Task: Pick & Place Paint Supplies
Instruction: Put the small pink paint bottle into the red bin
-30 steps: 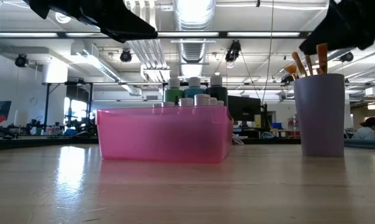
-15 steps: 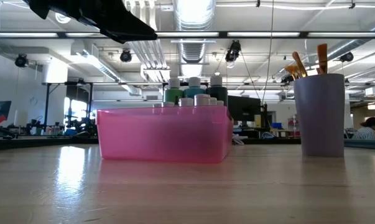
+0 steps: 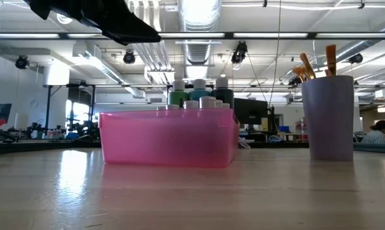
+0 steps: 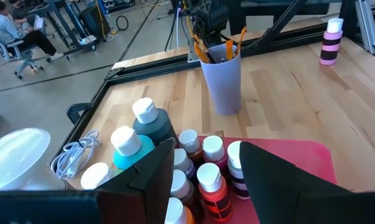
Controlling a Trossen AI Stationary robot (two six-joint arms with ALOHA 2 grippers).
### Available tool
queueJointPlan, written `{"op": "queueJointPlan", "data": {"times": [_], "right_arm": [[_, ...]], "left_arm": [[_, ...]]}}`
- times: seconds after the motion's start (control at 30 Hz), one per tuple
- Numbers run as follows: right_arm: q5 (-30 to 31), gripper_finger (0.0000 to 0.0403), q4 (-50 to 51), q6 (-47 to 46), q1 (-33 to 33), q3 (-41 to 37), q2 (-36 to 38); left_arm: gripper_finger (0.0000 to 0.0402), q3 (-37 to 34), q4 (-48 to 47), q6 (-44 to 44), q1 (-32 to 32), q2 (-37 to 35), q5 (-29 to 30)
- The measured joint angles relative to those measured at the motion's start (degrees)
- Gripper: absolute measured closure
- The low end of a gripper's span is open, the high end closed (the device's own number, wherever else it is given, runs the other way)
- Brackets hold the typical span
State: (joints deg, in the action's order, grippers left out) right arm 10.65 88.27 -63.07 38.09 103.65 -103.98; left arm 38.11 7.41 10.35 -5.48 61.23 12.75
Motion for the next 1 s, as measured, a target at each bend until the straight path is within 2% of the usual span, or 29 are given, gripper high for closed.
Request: {"op": "queueJointPlan", "data": {"times": [0.1, 0.2, 0.4, 0.77, 0.87, 1.0], "right_arm": [[-4.48, 0.0282, -0.32, -6.93, 1.50, 2.78, -2.66], [-5.59, 0.0274, 1.95, -15.02, 3.91, 4.30, -4.16], [-1.85, 0.0245, 1.76, -30.01, 9.77, 4.56, -3.31], [-1.78, 0.0202, 1.77, -57.56, 22.91, 1.30, -3.26], [-2.16, 0.0192, 1.74, -63.13, 24.87, -0.68, -3.26], [-2.71, 0.0178, 0.89, -64.55, 25.50, -2.85, -3.26]], "left_arm": [[0.0214, 0.00, -0.10, 0.04, -0.01, 0.08, 0.00], [0.0213, 0.00, -0.39, 0.04, -0.02, 0.13, 0.00], [0.0215, -0.09, -1.11, 0.02, 0.00, 0.13, 0.00], [0.0215, -1.62, -1.23, -1.86, 0.00, 0.15, -0.02], [0.0215, -1.70, -1.21, -1.90, 0.00, 0.15, 0.00], [0.0215, -1.73, -1.29, -2.01, 0.00, 0.15, -0.02]]}}
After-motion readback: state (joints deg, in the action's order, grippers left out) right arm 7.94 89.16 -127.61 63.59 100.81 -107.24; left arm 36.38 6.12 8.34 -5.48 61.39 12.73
